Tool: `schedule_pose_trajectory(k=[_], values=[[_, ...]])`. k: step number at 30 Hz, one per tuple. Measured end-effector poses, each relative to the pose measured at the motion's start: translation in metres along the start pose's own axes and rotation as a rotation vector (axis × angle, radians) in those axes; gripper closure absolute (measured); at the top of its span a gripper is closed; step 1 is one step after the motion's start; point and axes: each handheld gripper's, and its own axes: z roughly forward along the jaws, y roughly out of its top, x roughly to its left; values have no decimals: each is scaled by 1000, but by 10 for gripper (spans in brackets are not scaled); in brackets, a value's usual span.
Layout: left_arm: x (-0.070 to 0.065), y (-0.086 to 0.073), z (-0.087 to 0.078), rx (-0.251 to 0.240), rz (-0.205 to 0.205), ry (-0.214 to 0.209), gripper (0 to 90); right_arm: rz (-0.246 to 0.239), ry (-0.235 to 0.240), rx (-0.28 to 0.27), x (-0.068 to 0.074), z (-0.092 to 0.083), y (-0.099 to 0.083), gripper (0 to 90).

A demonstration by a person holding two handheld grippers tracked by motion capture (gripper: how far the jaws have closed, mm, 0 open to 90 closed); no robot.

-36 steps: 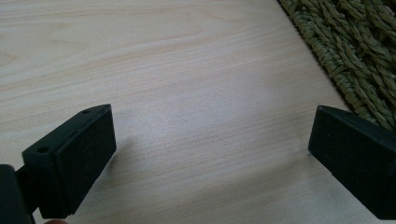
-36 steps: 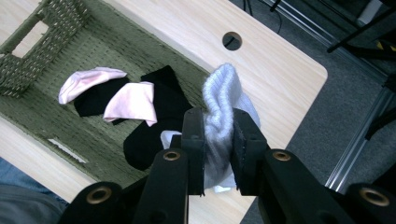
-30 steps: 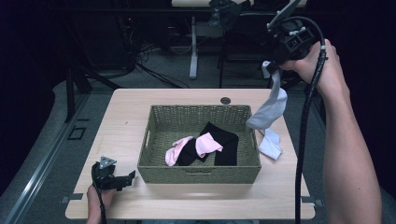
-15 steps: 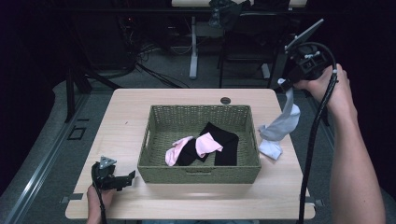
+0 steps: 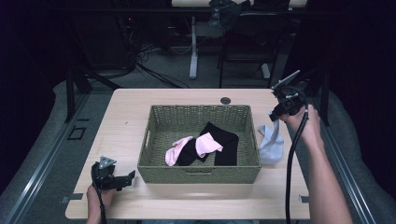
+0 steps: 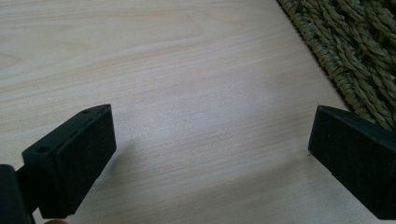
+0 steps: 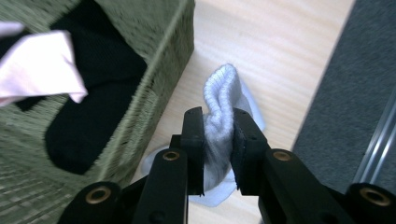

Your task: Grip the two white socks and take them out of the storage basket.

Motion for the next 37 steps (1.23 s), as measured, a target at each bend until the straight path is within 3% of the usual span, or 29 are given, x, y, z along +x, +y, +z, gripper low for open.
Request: schedule_pose_trajectory(k=[6,10,14,15,16,17,21,24,30,31,37], values=[[0,0,0,3,0,-1,9,19,1,30,-4,46,-11,765],[0,0,1,2,-7,-2,9,58,16,31,-9,82,-21,749],[0,0,1,10,2,-3,9,96,30,24,-14,93,-27,663],[0,0,1,9,0,-2,9,109,45,5,-17,93,-30,550],[0,0,2,10,1,-3,9,119,49,-13,-18,90,-32,492],[0,0,2,10,1,-2,9,119,49,-13,-18,90,-32,492],[0,0,2,10,2,-4,9,122,58,-69,-21,70,-42,302],[-1,0,2,12,3,-6,9,120,66,-110,-20,53,-55,220],[-2,0,2,6,0,-3,9,98,114,-171,-13,29,-84,141],[-2,1,3,7,-1,0,9,85,116,-185,-10,25,-93,132],[-2,1,3,5,0,6,9,73,101,-194,-11,20,-105,98]])
